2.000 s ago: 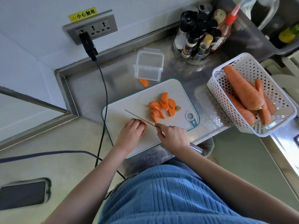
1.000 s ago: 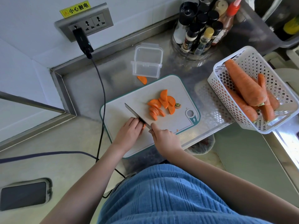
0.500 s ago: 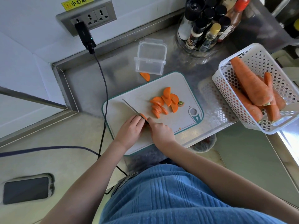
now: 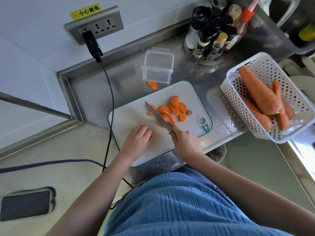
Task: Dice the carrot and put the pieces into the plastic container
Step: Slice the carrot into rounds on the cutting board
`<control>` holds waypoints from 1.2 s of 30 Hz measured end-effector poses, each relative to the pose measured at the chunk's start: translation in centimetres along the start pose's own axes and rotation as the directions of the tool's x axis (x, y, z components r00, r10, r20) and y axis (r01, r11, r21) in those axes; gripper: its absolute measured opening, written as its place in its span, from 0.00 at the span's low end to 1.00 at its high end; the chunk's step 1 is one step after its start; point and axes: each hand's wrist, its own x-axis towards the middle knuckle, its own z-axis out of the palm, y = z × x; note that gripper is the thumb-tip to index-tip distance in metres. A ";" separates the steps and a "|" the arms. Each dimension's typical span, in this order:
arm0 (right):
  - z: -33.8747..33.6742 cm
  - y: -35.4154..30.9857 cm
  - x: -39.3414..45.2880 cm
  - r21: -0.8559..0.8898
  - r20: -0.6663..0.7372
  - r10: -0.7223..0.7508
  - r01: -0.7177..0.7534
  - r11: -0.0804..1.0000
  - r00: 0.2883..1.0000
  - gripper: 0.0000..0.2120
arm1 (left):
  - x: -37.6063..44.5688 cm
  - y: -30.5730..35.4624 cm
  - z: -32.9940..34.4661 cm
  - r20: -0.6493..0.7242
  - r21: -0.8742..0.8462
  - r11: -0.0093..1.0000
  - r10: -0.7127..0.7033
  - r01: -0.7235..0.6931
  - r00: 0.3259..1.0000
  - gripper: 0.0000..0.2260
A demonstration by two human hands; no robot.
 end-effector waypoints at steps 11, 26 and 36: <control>1.0 -1.5 -0.8 0.011 0.055 -0.035 0.035 0.999 0.998 0.13 | -0.2 0.7 -0.8 0.075 0.018 0.998 -0.064 0.062 0.995 0.10; 1.7 -1.6 -0.8 0.073 0.111 -0.075 0.067 0.995 0.991 0.06 | -0.3 0.6 -0.5 0.052 -0.011 0.995 -0.100 0.101 0.994 0.07; 2.1 -1.8 -0.3 -0.106 0.180 -0.166 0.187 0.977 0.969 0.09 | -0.6 0.7 -0.4 0.002 0.008 0.996 -0.086 0.086 0.996 0.10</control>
